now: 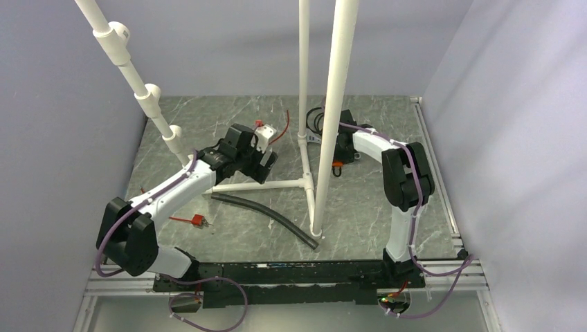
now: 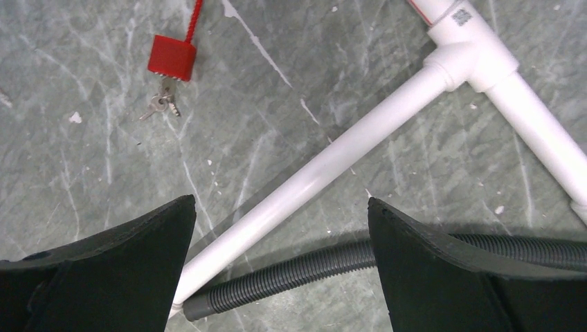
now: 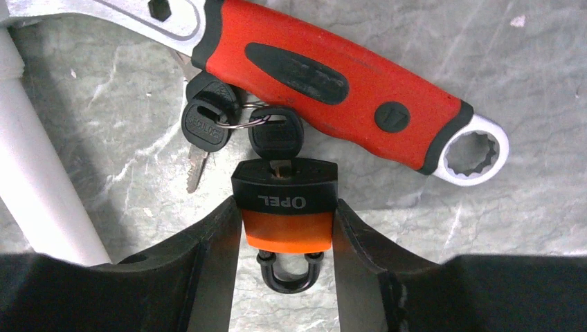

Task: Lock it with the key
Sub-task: Pick up the lock from the center of the board.

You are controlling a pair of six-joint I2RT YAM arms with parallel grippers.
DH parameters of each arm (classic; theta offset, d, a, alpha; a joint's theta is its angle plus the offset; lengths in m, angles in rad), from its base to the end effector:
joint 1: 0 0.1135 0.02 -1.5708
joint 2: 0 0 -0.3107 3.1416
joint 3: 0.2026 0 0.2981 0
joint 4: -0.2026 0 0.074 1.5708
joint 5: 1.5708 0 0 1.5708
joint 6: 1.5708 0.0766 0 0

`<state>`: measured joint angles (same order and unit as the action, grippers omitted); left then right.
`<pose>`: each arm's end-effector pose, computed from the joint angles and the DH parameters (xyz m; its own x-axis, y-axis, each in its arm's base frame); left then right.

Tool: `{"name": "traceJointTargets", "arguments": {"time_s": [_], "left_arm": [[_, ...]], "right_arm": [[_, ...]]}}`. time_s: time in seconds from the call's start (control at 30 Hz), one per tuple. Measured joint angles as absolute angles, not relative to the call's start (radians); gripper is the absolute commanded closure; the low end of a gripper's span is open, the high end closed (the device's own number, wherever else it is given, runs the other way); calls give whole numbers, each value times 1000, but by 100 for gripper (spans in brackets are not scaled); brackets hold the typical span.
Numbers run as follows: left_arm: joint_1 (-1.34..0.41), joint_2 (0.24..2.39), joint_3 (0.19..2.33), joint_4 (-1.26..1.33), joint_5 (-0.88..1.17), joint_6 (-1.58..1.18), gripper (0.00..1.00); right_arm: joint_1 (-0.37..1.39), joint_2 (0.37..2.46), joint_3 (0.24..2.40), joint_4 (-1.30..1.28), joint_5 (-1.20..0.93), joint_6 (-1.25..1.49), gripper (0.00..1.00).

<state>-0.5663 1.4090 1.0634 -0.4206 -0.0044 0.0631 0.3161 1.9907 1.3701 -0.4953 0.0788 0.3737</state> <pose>0.3154 -0.2001 0.2732 -0.5503 0.4246 -0.7189 0.5697 0.8204 0.0485 0.4630 0.1451 0.1411 -0.8960 0.0899 -0.4349 0.0538 0.9941 0.0946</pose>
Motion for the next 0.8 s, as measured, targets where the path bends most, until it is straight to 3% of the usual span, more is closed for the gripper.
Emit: {"name": "traceJointTargets", "arguments": {"time_s": [0.17, 0.57, 0.8], "left_arm": [[-566, 1463, 1166, -462, 85, 67, 1], [-566, 1518, 1235, -418, 394, -7, 12], [-566, 1553, 1260, -287, 443, -123, 16]], "right_arm": [[309, 1966, 1347, -489, 44, 411, 100], [297, 1645, 1302, -405, -125, 657, 100], [287, 1620, 1302, -404, -201, 796, 100]]}}
